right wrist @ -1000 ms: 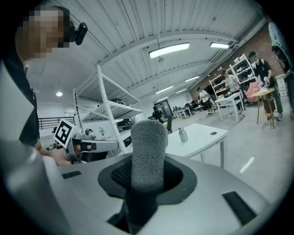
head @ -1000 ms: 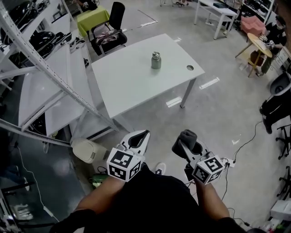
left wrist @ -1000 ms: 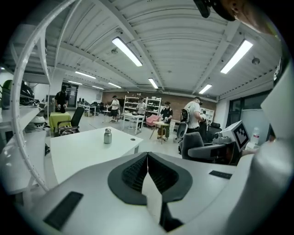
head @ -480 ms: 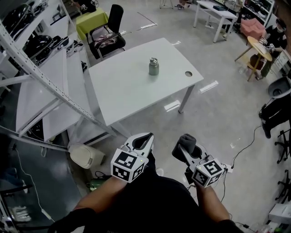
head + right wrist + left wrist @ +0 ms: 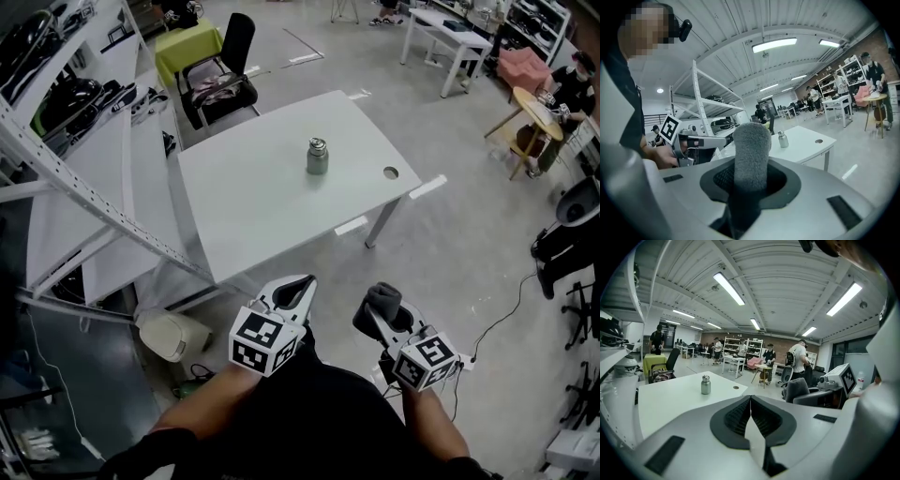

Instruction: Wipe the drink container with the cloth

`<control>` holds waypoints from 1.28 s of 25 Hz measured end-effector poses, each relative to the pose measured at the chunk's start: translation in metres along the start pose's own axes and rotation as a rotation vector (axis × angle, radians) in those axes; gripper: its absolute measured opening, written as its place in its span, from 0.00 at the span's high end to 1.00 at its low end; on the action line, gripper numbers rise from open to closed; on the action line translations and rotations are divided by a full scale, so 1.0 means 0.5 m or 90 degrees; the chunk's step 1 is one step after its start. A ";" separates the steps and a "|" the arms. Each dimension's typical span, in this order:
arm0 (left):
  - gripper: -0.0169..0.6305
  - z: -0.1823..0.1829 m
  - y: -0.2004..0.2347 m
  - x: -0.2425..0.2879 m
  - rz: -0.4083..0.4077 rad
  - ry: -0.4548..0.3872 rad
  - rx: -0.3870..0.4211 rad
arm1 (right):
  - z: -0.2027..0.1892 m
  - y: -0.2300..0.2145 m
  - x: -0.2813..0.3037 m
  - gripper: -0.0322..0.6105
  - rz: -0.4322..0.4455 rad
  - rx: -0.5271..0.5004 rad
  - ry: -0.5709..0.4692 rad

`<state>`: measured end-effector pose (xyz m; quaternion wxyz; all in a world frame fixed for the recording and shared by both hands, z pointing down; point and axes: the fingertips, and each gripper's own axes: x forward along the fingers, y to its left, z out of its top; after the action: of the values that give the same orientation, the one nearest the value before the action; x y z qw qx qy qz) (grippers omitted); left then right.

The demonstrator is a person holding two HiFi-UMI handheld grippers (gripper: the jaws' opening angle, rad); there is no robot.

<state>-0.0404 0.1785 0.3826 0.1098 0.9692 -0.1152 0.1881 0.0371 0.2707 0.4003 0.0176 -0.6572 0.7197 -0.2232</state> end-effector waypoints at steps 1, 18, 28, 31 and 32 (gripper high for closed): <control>0.95 0.004 0.015 0.007 0.000 0.001 -0.002 | 0.005 -0.004 0.016 0.77 0.000 0.000 0.003; 0.95 0.115 0.317 0.148 0.009 -0.017 -0.027 | 0.156 -0.089 0.317 0.77 -0.001 -0.035 0.029; 0.95 0.135 0.409 0.202 -0.015 -0.012 -0.022 | 0.192 -0.121 0.425 0.77 -0.007 -0.038 0.044; 0.95 0.141 0.427 0.206 -0.016 -0.017 -0.028 | 0.195 -0.122 0.444 0.77 -0.006 -0.039 0.052; 0.95 0.140 0.432 0.207 -0.016 -0.017 -0.030 | 0.195 -0.123 0.449 0.77 -0.006 -0.041 0.055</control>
<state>0.0193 -0.0632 0.3963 0.1334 0.9702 -0.1089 0.1708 0.0953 0.0251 0.3938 -0.0357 -0.6502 0.7237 -0.2285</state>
